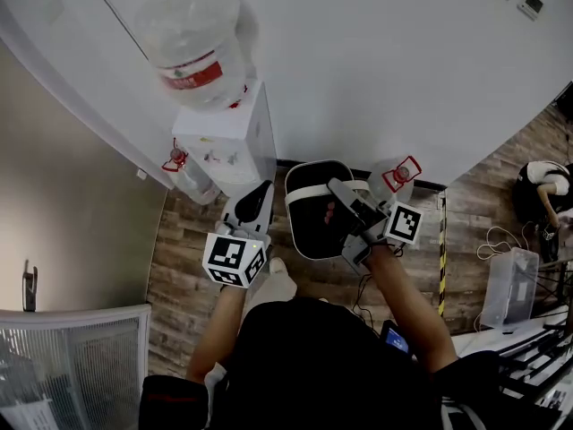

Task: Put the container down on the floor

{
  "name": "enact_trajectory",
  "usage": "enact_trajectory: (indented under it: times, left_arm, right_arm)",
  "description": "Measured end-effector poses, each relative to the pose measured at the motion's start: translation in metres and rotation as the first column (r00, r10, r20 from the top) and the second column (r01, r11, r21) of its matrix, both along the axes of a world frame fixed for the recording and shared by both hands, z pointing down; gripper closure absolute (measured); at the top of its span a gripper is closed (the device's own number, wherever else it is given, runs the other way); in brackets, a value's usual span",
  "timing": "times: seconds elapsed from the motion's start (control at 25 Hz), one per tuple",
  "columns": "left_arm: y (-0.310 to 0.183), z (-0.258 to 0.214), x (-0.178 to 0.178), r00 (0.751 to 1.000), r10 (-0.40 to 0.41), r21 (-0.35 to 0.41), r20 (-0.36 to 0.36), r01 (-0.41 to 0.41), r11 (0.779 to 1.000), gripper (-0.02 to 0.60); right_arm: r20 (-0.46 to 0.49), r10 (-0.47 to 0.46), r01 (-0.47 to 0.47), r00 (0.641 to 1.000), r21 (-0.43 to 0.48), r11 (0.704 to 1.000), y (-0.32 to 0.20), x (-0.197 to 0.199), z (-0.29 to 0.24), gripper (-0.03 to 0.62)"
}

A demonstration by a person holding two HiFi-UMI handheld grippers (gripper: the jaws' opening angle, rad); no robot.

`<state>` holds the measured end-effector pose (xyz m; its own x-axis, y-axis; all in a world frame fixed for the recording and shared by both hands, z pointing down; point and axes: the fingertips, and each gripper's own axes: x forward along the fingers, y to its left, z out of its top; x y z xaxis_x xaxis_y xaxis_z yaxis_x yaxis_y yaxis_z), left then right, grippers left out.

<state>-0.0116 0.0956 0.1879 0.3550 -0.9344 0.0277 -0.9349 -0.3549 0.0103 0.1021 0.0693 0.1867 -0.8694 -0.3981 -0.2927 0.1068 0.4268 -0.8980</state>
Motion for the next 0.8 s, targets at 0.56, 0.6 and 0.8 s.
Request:
enact_trajectory:
  times: [0.56,0.6,0.8]
  left_arm:
    - [-0.131,-0.009,-0.074,0.997,0.068,-0.04,-0.026,-0.069,0.997,0.563]
    - [-0.137,-0.009,-0.078,0.997,0.076,-0.041,-0.027,-0.077,0.996,0.563]
    - [-0.162,-0.003,-0.092,0.993,0.115,-0.052,-0.034,-0.117,0.992,0.563]
  right_arm:
    - [-0.033,0.074,-0.075,0.997,-0.049,0.996,-0.127,-0.069,-0.003,0.499]
    - [-0.034,0.08,-0.082,0.996,-0.05,0.995,-0.132,-0.072,-0.003,0.499]
    - [-0.034,0.115,-0.117,0.993,-0.06,0.991,-0.154,-0.087,-0.001,0.499]
